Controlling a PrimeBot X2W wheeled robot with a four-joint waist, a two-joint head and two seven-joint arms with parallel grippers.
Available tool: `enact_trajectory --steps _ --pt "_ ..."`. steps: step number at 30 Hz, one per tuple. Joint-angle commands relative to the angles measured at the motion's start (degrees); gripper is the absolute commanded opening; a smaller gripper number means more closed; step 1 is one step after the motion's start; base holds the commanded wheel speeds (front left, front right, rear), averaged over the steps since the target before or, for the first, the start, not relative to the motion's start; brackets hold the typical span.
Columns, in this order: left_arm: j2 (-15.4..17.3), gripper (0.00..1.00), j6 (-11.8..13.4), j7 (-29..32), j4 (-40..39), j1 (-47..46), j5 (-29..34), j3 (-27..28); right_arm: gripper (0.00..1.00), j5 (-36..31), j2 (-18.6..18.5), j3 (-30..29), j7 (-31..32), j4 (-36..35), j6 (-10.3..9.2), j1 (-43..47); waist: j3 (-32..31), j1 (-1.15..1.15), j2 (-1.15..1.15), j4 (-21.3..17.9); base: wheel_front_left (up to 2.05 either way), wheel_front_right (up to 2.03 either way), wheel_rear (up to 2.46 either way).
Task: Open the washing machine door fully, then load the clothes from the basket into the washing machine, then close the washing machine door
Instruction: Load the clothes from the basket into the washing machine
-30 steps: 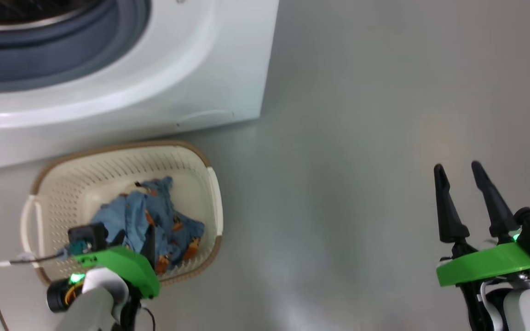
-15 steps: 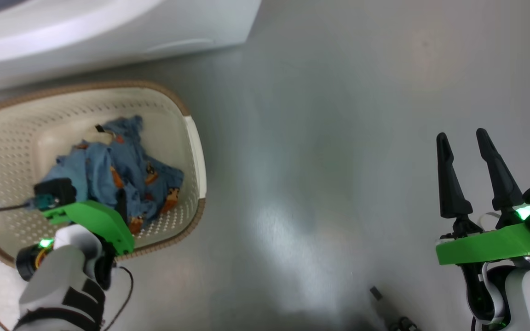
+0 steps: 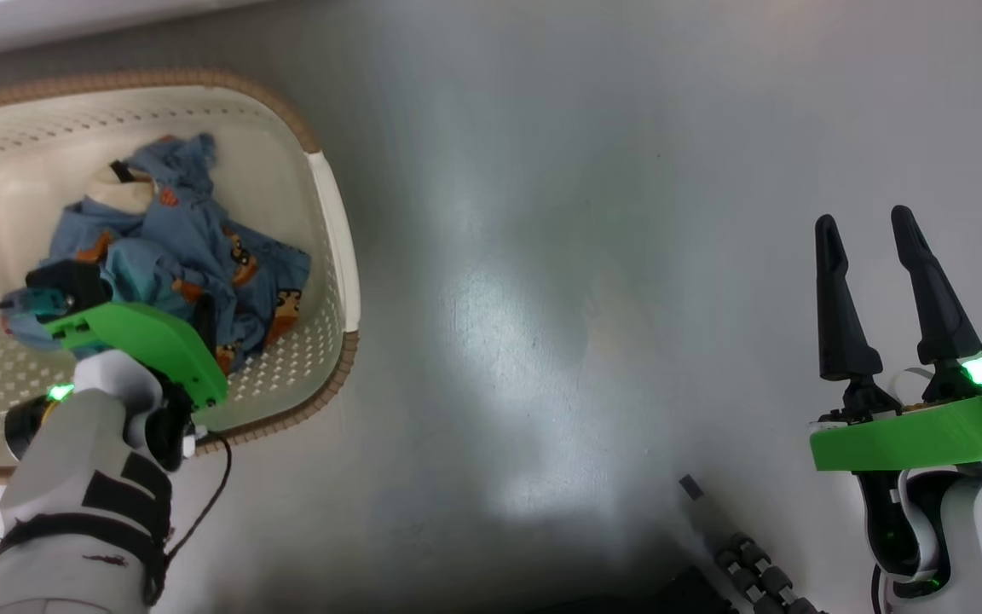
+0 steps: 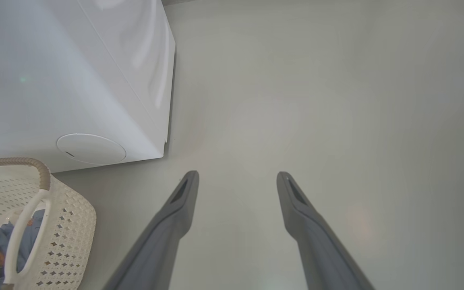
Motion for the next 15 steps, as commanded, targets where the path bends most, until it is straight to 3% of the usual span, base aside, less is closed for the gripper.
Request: enact_trajectory --steps 1,2,4,15 --pt "2.07 0.48 -0.07 0.25 0.03 1.68 -1.03 1.12 1.0 0.23 -0.56 1.21 -0.52 -1.4 0.42 0.79 0.79 0.0 0.0 -0.04 0.0 0.0 0.0" --pt "2.09 0.36 -0.06 0.25 0.03 1.55 -1.08 1.09 1.0 0.27 -0.56 1.2 -0.5 -1.36 0.42 0.71 0.81 0.0 0.0 -0.02 0.0 0.0 0.0" --pt "2.1 0.0 0.07 0.16 0.04 1.39 -1.42 1.26 1.0 0.25 -0.56 1.17 -0.46 -1.2 0.42 0.52 0.78 0.0 0.0 0.02 0.0 0.0 0.0" --pt "1.88 0.0 0.4 -3.94 0.06 0.71 -1.68 0.95 1.0 -1.14 -0.56 1.12 -0.45 -0.29 0.42 -0.11 -0.29 0.0 0.0 0.75 0.0 0.0 0.0"
